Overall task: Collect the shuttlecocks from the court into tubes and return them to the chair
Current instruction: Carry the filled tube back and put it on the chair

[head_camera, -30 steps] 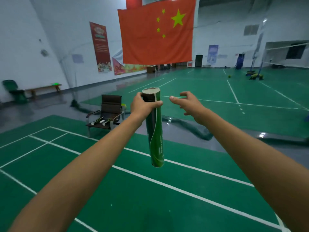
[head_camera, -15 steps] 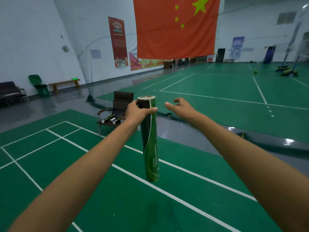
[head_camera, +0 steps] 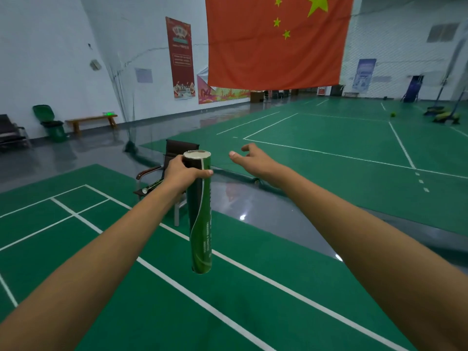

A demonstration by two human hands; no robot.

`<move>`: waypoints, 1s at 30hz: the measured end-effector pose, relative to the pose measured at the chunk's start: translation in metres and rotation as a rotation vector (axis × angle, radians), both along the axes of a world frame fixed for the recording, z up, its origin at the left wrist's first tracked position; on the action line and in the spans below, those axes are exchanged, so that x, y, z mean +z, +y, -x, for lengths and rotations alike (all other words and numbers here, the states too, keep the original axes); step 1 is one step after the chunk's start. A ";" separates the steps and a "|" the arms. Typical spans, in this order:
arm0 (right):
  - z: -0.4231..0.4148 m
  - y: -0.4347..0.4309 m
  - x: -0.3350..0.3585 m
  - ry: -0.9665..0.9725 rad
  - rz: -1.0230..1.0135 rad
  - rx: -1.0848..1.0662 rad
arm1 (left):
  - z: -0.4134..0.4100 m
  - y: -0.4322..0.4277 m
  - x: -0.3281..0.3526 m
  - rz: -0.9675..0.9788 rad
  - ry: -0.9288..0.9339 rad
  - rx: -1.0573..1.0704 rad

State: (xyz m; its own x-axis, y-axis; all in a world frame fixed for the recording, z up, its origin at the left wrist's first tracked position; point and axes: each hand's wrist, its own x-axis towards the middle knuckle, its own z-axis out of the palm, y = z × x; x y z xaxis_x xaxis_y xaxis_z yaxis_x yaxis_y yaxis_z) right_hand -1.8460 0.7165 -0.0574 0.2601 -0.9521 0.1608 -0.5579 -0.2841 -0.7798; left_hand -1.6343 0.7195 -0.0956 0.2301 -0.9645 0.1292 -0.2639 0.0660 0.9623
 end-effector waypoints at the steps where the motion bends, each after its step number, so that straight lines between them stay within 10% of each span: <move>1: -0.007 -0.021 -0.002 -0.003 0.002 0.005 | -0.005 -0.017 -0.003 -0.004 -0.007 0.006; 14: -0.147 -0.358 -0.037 0.054 -0.095 0.126 | -0.132 -0.297 -0.038 -0.110 0.044 0.136; 30: -0.509 -0.736 -0.110 0.311 -0.112 0.302 | -0.468 -0.659 -0.092 -0.106 -0.005 0.295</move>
State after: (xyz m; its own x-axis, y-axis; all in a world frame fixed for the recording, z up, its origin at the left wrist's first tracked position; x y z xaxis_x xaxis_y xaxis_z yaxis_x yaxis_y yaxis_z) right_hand -1.3369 -0.0197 -0.1677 0.5485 -0.8333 -0.0689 -0.6759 -0.3934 -0.6232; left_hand -1.1667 0.0610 -0.1879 0.5016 -0.8645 0.0338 -0.2619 -0.1145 0.9583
